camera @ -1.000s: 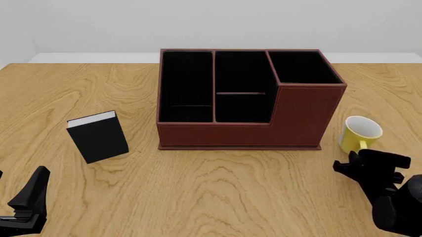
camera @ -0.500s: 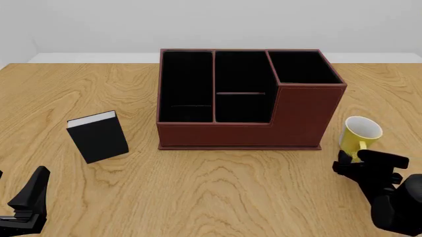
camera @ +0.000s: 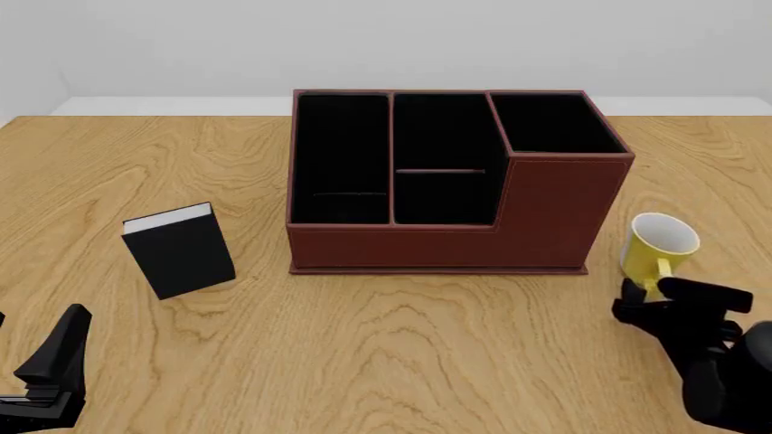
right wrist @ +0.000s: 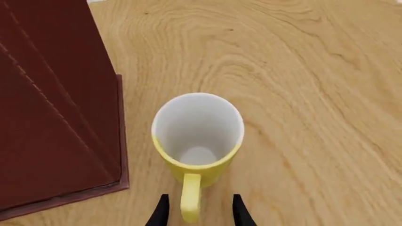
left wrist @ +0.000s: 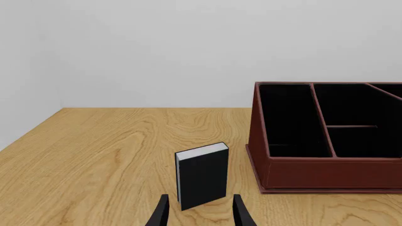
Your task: Pick up the yellow and white mug and place it to the right of the caddy.
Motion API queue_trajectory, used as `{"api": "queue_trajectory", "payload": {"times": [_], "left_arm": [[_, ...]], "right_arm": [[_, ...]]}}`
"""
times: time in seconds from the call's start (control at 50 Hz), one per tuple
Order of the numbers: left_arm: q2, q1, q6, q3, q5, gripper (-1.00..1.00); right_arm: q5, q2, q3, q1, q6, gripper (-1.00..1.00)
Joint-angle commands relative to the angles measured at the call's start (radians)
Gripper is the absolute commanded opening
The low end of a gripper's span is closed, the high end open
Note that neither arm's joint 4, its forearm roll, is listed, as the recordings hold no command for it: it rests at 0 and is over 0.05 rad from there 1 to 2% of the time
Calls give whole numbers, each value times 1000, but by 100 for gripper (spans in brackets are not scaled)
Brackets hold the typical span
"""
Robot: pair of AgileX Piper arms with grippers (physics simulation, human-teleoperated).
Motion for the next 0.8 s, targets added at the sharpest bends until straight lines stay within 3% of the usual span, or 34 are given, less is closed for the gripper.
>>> {"api": "queue_trajectory", "payload": {"times": [0.02,0.14,0.46,0.62,0.8], "left_arm": [[0,0,0,0,0,100],[0,0,0,0,0,100],[0,0,0,0,0,100],[0,0,0,0,0,100],[0,0,0,0,0,100]], "right_arm": [[0,-89,86,31,-13,100],[0,-148,151,41,-57,100],[0,-329,319,31,-89,100],[0,-371,331,73,-109,100],[0,-392,331,91,-187,100]]}}
